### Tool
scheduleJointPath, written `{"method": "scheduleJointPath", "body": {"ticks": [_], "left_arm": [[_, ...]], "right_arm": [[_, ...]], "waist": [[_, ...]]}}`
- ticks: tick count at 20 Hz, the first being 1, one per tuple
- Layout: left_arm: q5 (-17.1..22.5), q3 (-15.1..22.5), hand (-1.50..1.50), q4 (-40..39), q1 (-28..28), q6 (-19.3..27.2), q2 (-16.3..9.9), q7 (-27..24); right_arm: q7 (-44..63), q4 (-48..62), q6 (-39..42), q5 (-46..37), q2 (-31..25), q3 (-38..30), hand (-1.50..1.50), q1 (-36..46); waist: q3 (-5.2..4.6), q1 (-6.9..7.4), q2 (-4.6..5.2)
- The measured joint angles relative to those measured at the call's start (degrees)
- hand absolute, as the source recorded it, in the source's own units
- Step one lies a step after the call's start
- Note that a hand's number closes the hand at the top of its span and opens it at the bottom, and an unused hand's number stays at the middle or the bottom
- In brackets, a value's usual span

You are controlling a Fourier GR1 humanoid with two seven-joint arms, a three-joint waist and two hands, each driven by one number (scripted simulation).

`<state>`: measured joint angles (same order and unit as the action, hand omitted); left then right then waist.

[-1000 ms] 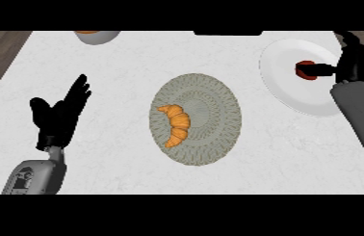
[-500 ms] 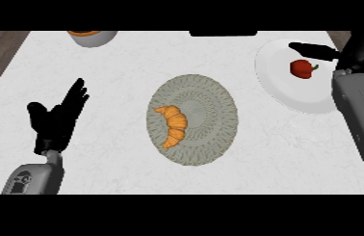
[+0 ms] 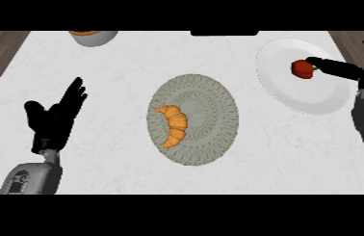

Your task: Pick the bell pepper from the placemat and place it in the plate

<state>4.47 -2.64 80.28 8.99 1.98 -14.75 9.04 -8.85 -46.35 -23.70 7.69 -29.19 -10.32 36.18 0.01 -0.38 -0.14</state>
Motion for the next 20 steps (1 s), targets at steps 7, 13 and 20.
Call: {"method": "scheduleJointPath", "body": {"ticks": [7,13,20], "left_arm": [[-1.00,-0.48,0.00,-0.01,0.22,-0.86,0.92,0.11],[-1.94,-0.62,0.00,0.82,0.59,-0.71,2.12,0.86],[-3.60,-1.12,0.00,-1.28,1.82,-0.32,3.40,-0.25]], "right_arm": [[-3.52,-3.35,3.16,1.10,-1.31,-3.27,-1.50,-6.75],[-4.34,-5.53,5.05,1.29,-3.01,-5.69,-1.50,-11.40],[-2.83,-5.42,6.60,0.09,-4.49,-7.08,-1.50,-13.75]], "waist": [[-0.01,0.31,0.11],[-0.01,0.37,0.12],[0.00,0.42,0.16]]}}
